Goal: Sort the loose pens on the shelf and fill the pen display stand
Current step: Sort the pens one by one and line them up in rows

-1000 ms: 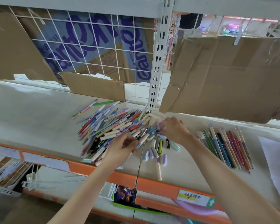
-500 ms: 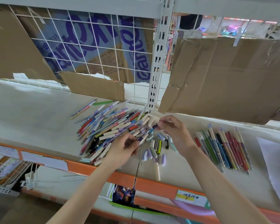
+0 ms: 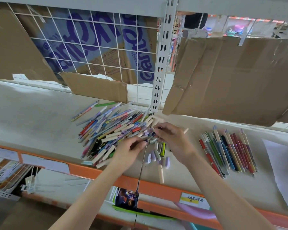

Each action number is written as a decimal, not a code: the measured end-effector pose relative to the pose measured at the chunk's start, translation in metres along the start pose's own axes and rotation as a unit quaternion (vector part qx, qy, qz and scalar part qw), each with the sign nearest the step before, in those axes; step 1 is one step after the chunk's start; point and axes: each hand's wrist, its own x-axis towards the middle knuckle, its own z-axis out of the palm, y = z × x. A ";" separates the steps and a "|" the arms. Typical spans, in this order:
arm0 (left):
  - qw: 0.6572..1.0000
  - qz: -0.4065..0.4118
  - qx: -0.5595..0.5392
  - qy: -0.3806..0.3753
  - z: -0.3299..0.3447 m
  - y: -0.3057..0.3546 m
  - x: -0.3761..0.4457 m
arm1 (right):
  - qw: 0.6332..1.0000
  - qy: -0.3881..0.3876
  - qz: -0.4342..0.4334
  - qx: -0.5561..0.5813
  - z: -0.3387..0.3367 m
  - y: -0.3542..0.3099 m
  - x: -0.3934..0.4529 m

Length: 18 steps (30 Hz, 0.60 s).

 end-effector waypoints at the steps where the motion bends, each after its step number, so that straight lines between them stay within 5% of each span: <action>1: 1.000 0.000 0.006 0.018 0.002 0.001 0.001 | 1.000 0.013 0.002 0.026 0.004 0.001 -0.001; 10: 0.951 0.190 0.199 0.141 0.010 0.015 0.005 | 0.983 0.086 0.036 0.161 0.022 -0.014 -0.004; 13: 0.973 0.161 0.137 0.092 0.006 0.024 0.008 | 0.990 0.069 0.035 0.120 0.016 -0.026 -0.001; 18: 0.991 -0.001 -0.122 -0.051 -0.001 0.033 0.004 | 0.997 0.014 0.001 0.075 0.010 -0.036 0.001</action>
